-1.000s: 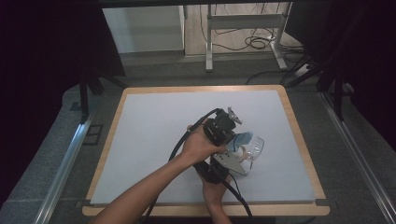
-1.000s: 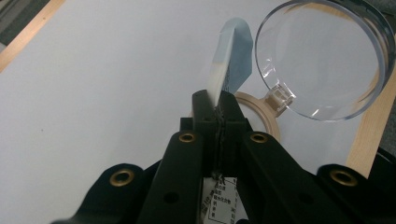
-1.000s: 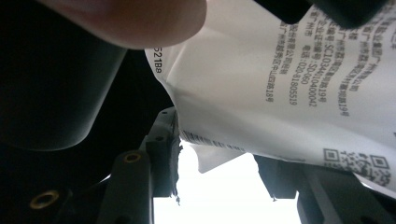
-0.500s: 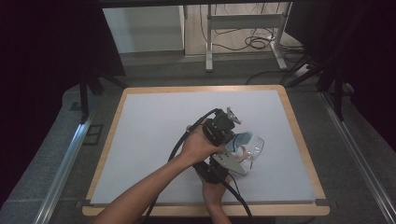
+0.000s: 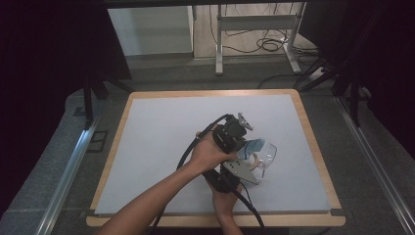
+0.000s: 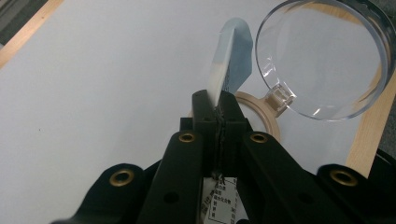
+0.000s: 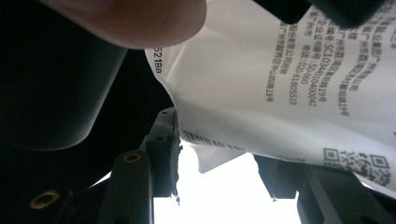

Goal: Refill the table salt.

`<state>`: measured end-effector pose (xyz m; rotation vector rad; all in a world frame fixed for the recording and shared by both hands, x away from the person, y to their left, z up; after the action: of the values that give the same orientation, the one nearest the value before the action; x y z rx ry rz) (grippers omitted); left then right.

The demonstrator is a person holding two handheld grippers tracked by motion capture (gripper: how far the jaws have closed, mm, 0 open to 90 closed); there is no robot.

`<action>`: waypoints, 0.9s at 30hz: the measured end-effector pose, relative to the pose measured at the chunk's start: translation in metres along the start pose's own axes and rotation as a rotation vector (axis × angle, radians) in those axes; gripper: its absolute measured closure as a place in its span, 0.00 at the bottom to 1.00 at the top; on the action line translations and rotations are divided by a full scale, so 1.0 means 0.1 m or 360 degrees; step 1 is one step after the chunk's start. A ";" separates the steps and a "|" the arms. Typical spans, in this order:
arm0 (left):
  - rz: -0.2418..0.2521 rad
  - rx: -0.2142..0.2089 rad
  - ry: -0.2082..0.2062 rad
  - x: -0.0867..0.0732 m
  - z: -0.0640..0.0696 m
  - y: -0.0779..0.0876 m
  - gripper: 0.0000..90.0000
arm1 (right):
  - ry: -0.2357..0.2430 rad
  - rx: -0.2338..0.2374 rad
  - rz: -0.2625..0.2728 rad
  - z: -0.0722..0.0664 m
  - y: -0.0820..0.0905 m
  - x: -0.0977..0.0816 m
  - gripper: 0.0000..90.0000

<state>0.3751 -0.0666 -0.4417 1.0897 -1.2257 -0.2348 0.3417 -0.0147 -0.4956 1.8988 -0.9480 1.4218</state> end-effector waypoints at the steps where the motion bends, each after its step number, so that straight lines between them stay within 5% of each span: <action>1: 0.0000 0.0000 -0.0001 0.00 0.00 0.00 0.99 | -0.0001 0.0002 0.0000 0.00 0.00 0.00 0.60; 27: -0.0027 0.0001 -0.0015 0.02 0.01 -0.01 0.99 | 0.0000 -0.0008 0.0015 0.01 0.00 0.03 0.60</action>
<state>0.3753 -0.0691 -0.4414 1.1011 -1.2251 -0.2527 0.3428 -0.0164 -0.4930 1.8929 -0.9608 1.4235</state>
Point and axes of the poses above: each handheld gripper's, and its own axes: y roughly backward along the jaws, x roughly out of its top, z roughly to its right, the point moved 9 cm from there along -y, roughly forward along the jaws
